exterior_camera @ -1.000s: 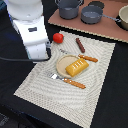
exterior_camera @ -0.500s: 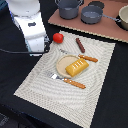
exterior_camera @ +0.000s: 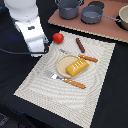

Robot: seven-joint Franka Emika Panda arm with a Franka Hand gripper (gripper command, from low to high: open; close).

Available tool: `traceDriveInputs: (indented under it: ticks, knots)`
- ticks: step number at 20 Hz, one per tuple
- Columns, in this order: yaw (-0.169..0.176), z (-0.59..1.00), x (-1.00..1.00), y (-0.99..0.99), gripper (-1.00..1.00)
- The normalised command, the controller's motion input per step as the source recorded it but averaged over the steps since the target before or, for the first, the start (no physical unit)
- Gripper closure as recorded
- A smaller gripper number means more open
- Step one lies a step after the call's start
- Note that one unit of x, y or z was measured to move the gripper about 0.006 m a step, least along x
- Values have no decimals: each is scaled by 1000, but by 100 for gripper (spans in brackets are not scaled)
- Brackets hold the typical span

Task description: Interact with the objects in diverse but meaningful ways.

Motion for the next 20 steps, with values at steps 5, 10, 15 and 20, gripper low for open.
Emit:
traceDriveInputs:
  ticks: [5, 10, 15, 20]
  knots:
    - [0, -236, -285, 217, 100]
    - [0, -209, -263, 236, -100]
    - [0, -185, -223, 255, -100]
    - [-15, 255, -89, 306, -100]
